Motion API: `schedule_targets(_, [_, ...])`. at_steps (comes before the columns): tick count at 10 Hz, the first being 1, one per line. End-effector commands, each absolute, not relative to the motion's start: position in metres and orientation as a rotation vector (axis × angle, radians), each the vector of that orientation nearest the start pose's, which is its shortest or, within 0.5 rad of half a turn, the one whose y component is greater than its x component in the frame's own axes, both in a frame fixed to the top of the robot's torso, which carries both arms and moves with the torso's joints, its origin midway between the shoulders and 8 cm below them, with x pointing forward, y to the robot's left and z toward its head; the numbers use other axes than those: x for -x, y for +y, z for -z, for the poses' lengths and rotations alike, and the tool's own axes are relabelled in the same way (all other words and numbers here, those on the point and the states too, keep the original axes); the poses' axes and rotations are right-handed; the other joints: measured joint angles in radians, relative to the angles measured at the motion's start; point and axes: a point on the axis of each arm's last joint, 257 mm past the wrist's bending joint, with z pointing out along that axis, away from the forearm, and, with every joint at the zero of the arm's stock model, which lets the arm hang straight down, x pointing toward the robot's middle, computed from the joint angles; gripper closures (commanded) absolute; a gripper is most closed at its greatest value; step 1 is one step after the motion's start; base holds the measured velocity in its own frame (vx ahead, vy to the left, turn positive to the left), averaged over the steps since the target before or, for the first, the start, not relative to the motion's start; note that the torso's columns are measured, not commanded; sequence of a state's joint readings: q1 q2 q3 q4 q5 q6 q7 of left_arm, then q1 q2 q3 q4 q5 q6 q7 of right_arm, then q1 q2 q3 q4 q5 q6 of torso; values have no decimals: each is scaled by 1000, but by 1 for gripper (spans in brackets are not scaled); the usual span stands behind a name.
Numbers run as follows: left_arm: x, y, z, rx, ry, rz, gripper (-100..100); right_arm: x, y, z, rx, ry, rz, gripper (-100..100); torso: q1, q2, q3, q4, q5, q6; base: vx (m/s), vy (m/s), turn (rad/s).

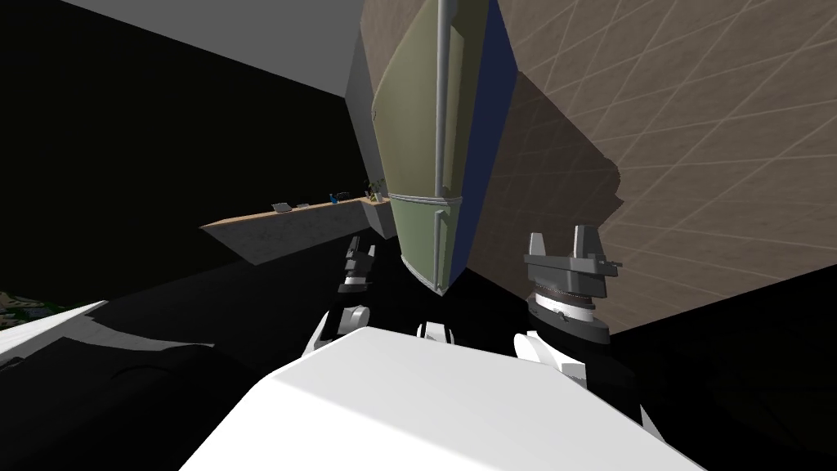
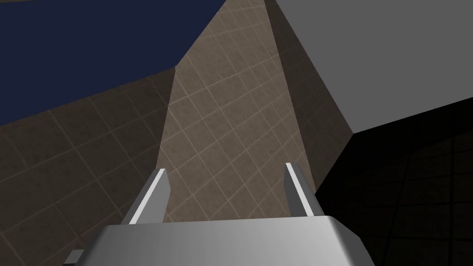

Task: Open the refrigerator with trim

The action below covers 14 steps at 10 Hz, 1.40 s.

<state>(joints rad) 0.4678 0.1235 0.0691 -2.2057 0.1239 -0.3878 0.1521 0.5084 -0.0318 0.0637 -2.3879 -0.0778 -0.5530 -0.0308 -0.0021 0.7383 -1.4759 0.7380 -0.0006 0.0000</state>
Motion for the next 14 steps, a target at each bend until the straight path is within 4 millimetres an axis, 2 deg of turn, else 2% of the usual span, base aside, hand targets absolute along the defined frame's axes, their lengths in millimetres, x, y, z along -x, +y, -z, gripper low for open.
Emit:
schedule_targets(1, [-388,327,14,863,711,1391,-100,-311,-261,-76,-581,476,-1478,0,3,0,0,0,1,0,69,-146,-30])
schedule_targets(4, [-403,347,9,904,712,1363,-100,-311,-261,-76,-581,476,-1478,0,2,0,0,0,1,0,49,-166,-28])
schedule_targets(5, [-404,347,11,912,718,1360,-100,-311,-261,-76,-581,476,-1478,0,0,-1,0,0,0,0,49,-113,1])
schedule_targets(7, [-413,361,9,948,711,1344,-100,-311,-261,-76,-580,476,-1478,0,6,0,0,0,2,0,43,-94,-27])
schedule_targets(9, [-417,368,9,970,708,1335,-100,-311,-261,-76,-581,476,-1478,0,0,-1,0,0,0,0,46,-112,-12])
schedule_targets(14, [-434,399,7,1071,678,1304,-100,-311,-261,-76,-581,476,-1478,0,0,-1,-1,0,0,0,45,-117,-23])
